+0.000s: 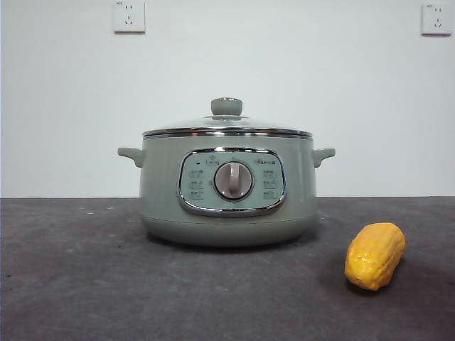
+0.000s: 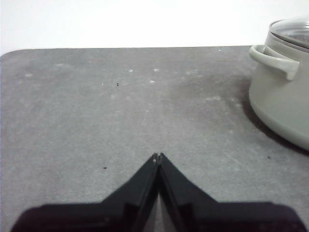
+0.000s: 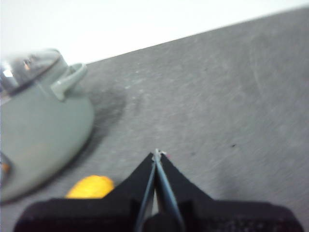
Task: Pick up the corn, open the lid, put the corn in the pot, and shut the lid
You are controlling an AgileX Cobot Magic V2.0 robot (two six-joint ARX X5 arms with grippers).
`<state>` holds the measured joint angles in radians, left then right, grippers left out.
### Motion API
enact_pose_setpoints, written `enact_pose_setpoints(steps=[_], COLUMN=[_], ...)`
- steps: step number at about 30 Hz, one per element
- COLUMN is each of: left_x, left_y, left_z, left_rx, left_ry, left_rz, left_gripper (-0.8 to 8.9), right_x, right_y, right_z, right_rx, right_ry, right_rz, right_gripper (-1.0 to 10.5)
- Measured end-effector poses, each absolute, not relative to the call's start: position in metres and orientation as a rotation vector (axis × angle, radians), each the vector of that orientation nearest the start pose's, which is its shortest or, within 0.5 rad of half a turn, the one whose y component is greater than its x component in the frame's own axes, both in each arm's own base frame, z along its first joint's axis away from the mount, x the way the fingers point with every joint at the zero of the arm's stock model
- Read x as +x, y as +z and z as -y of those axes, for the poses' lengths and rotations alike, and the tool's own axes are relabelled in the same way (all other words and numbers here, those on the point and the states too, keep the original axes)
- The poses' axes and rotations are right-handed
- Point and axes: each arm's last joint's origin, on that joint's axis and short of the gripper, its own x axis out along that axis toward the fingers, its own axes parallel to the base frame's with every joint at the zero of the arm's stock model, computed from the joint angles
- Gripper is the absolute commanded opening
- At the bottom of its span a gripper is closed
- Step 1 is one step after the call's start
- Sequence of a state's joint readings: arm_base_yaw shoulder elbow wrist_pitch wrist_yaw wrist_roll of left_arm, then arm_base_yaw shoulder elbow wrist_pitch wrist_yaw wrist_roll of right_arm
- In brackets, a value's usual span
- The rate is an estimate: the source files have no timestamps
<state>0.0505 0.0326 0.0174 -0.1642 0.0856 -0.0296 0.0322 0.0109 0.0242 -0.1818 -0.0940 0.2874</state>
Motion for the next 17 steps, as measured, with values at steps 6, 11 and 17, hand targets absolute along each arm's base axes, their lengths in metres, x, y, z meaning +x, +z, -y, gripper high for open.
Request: enact_pose_setpoints(steps=[6,11,17], left_x=[0.096,0.093,0.094], left_y=[0.157,0.185,0.217], left_z=[-0.001,0.000,0.004], left_rx=[-0.096,-0.148,-0.208], left_ry=[-0.074,-0.092,-0.248], left_rz=[-0.165,-0.105,-0.108], left_gripper=[-0.05,-0.05,-0.05], right_x=[0.091,0.086,0.086], right_y=[0.166,0.194,0.232], right_z=[-0.007,-0.007,-0.007], right_rx=[0.466,0.516,0.533], right_ry=[0.136,0.129,0.116], right_rz=[-0.215,-0.226,-0.309], right_gripper=[-0.1,-0.1,-0.1])
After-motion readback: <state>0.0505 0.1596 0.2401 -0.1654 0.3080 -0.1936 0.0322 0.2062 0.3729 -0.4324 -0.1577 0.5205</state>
